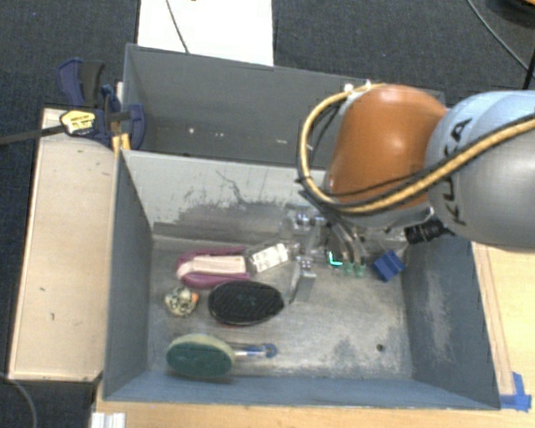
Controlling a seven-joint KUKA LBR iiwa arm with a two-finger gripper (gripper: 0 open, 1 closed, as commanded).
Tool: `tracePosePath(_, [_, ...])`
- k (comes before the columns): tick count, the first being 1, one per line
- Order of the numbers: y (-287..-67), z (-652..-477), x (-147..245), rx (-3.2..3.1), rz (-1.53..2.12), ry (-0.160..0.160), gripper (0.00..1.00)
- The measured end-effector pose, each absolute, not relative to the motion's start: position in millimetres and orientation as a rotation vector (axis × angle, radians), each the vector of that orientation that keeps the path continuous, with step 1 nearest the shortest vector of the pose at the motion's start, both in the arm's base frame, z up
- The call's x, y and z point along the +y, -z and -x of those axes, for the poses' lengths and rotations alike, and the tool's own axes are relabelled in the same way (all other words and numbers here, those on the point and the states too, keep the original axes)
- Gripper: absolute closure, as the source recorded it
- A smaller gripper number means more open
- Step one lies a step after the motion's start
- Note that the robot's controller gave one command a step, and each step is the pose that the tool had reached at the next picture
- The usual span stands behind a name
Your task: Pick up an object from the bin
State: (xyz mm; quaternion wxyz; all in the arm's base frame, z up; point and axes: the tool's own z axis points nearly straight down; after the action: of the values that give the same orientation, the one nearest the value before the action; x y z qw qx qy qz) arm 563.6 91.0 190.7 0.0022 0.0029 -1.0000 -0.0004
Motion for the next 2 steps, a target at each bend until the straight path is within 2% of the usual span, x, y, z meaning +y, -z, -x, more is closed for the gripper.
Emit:
tracePosePath(1, [-70, -542.1, 130, -3.150, -0.091, 0.002, 0.00])
tracePosePath(2, [-102, -531.7, 136, -3.147, -0.111, 0.003, 0.00])
